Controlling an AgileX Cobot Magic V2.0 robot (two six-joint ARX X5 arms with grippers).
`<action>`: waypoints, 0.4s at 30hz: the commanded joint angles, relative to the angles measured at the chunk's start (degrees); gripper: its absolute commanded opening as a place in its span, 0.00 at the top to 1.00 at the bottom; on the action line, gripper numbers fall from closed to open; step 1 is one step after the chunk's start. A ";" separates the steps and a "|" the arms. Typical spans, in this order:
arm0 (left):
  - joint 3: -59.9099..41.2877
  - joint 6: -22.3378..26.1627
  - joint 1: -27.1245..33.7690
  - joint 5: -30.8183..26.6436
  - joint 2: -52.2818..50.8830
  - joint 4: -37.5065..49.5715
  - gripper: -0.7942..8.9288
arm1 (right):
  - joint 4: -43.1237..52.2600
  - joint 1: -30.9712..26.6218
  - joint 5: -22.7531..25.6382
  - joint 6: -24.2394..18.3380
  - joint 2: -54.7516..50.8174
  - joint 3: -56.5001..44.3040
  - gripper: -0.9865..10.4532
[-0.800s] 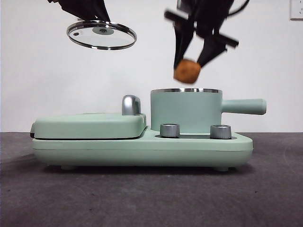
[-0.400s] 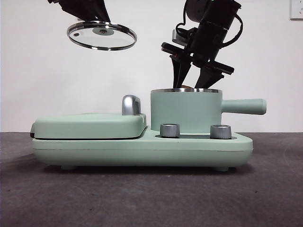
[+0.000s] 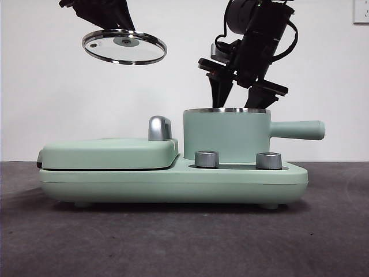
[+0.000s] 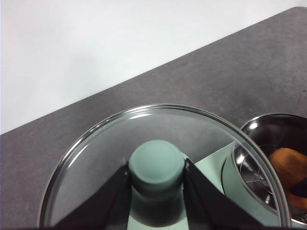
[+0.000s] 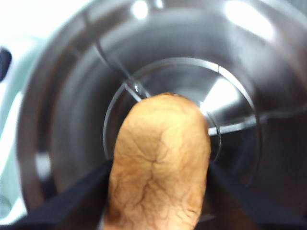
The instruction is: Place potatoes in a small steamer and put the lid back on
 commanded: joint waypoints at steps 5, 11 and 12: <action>1.51 -0.09 -0.22 0.33 0.66 0.55 0.90 | -3.34 0.17 -0.04 -0.92 0.68 6.64 0.54; 1.51 -0.11 -0.22 0.33 0.66 0.33 0.90 | -11.50 0.20 -0.15 -4.74 -4.92 10.75 0.54; 1.51 -0.11 -0.22 0.33 0.63 0.28 0.90 | -12.92 0.20 -0.11 -5.53 -6.25 10.75 0.54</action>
